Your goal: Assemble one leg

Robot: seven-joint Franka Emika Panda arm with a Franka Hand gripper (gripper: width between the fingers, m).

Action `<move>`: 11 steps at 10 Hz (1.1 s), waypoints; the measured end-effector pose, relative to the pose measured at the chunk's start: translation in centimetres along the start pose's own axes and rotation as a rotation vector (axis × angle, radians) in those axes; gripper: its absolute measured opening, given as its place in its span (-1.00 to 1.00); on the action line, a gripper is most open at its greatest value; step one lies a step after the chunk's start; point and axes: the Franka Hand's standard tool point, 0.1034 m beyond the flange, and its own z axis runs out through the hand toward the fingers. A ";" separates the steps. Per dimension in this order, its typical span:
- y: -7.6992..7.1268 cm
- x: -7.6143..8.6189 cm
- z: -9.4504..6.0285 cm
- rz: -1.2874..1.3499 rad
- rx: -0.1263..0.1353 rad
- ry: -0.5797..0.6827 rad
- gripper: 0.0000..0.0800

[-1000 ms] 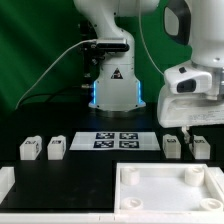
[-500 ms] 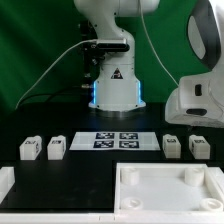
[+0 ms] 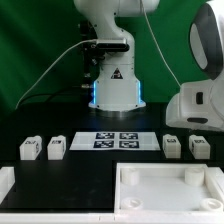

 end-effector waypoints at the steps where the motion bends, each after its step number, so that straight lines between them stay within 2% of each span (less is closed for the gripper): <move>1: 0.1 0.1 0.8 0.003 -0.001 0.002 0.62; 3: 0.4 0.4 2.6 0.009 0.000 0.009 0.62; 5: 0.5 0.4 3.6 0.013 -0.002 0.005 0.62; 11: 0.6 0.9 4.8 0.017 -0.001 -0.010 0.62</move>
Offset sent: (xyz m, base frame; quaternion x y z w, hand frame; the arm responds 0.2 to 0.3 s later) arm -0.0172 -0.0014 -0.0202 -0.0145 0.0210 0.0008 0.9997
